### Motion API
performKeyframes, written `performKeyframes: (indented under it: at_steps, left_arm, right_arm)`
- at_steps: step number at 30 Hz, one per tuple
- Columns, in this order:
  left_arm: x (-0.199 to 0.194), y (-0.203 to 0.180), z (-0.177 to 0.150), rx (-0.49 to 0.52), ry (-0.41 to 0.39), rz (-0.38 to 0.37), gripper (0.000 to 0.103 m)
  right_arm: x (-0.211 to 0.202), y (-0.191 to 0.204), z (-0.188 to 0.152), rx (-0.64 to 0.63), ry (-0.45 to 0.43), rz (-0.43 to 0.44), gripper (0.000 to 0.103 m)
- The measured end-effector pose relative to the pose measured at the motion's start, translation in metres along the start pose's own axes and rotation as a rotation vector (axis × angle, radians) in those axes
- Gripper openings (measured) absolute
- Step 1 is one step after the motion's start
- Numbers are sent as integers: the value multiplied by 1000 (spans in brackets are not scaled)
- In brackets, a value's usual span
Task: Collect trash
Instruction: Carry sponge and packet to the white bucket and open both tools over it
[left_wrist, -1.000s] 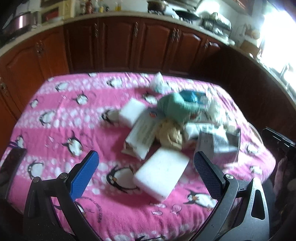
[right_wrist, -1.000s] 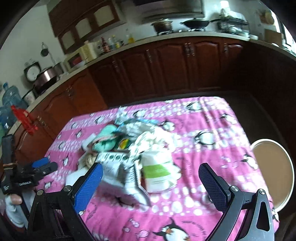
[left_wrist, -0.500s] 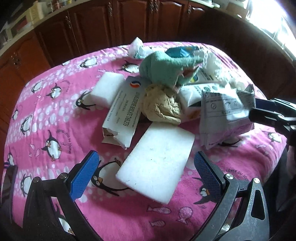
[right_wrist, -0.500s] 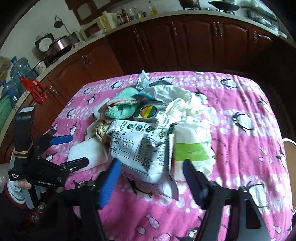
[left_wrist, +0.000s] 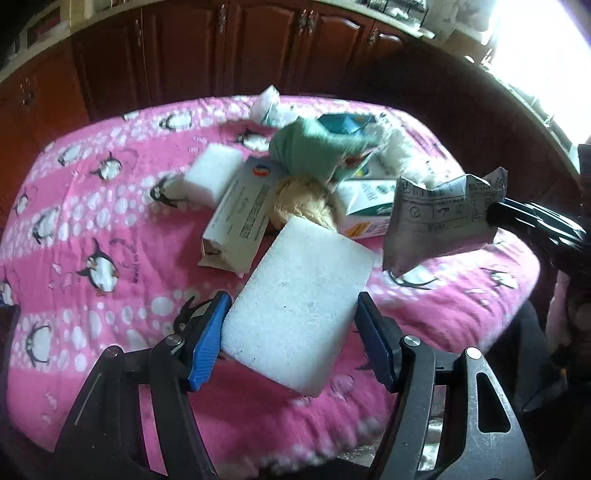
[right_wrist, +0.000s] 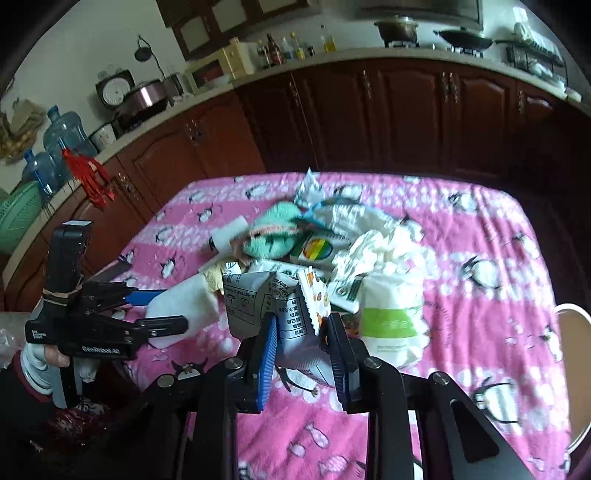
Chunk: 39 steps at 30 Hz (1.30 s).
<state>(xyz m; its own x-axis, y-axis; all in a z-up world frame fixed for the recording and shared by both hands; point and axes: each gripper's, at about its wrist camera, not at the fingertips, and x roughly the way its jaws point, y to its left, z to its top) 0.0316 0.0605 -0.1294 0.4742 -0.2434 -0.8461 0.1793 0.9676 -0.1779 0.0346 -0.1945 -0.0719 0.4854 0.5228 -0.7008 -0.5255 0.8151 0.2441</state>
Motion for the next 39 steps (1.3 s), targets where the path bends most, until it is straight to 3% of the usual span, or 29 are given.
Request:
performKeyframes:
  at_steps: [9, 23, 31, 39]
  left_arm:
    - [-35, -62, 17, 120, -60, -102, 67]
    - [18, -227, 85, 327, -27, -301, 67]
    - [77, -319, 117, 351, 24, -360, 67]
    - [136, -369, 129, 310, 103, -393, 69]
  right_arm:
    - [-67, -48, 2, 82, -107, -96, 26]
    - [-155, -174, -30, 311, -210, -455, 26]
    - [-151, -244, -61, 392, -123, -690, 26]
    - [-120, -287, -106, 488, 2, -767, 26]
